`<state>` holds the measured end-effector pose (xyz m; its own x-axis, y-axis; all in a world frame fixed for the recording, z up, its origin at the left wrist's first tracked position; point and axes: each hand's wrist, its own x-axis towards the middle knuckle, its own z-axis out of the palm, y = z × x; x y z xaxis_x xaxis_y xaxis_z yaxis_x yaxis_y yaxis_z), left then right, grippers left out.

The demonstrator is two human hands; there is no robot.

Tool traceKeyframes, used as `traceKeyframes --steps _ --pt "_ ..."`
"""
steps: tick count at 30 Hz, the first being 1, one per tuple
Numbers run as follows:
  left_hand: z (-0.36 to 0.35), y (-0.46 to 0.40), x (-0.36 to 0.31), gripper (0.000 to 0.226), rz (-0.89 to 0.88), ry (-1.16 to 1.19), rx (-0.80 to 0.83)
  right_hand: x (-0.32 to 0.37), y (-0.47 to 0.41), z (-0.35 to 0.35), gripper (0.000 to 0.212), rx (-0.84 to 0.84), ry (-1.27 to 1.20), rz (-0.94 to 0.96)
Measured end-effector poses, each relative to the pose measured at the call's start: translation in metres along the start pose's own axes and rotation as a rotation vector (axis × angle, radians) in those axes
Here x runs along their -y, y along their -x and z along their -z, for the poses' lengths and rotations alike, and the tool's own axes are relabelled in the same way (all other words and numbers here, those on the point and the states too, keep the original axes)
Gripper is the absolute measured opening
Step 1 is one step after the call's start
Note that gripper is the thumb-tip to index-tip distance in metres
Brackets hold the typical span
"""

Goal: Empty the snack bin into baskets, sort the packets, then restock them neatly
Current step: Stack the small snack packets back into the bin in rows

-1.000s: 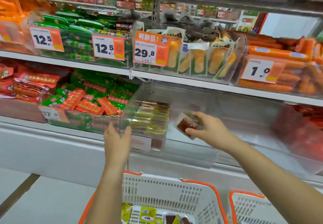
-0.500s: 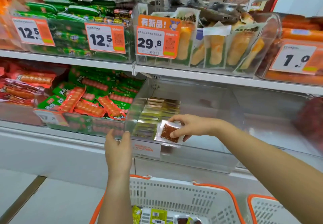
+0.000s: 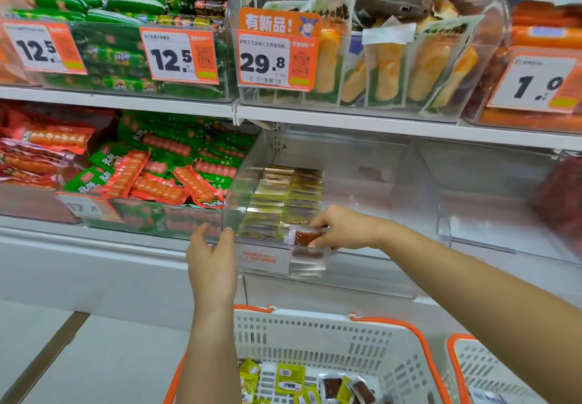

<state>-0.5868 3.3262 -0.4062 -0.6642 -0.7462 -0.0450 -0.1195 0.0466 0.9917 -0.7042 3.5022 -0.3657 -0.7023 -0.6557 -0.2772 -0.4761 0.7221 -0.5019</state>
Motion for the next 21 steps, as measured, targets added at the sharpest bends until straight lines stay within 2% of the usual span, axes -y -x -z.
traceKeyframes --steps 3,7,11,14,18,21 --pt "0.001 0.000 0.000 0.048 0.013 0.013 0.005 -0.006 0.008 0.003 0.003 0.027 -0.360 -0.072" --pt "0.003 0.000 0.000 0.044 0.035 0.031 0.005 -0.017 0.013 0.013 0.016 -0.027 -0.616 -0.158" --pt "0.003 0.000 0.000 0.041 0.040 0.041 0.013 -0.024 0.015 0.015 0.012 -0.085 -0.621 -0.281" --pt "0.003 0.000 0.000 0.040 0.045 0.040 0.021 -0.024 0.012 0.011 0.012 -0.162 -0.579 -0.279" --pt "0.004 0.000 0.001 0.038 0.043 0.044 0.035 -0.016 0.009 0.004 0.015 -0.060 -0.671 -0.298" --pt "0.004 0.000 0.002 0.037 0.047 0.048 0.044 -0.009 0.007 0.000 0.012 -0.070 -0.604 -0.272"
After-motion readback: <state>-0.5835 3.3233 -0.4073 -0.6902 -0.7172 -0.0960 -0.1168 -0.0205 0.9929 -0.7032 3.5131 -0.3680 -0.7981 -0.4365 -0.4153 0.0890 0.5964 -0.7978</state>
